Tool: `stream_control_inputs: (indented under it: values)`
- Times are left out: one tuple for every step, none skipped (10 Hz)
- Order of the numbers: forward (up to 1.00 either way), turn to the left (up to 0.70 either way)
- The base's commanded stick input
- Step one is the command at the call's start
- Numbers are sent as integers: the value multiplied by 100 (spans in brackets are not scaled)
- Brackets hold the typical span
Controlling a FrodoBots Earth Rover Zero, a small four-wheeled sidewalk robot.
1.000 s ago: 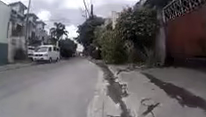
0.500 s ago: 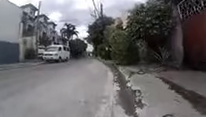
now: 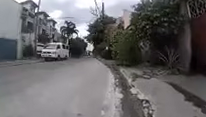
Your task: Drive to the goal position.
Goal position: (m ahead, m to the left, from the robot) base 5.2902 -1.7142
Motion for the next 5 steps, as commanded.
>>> stream_control_inputs:
  values:
    - [67, 1]
    - [67, 4]
    - [67, 19]
    - [67, 34]
    - [67, 34]
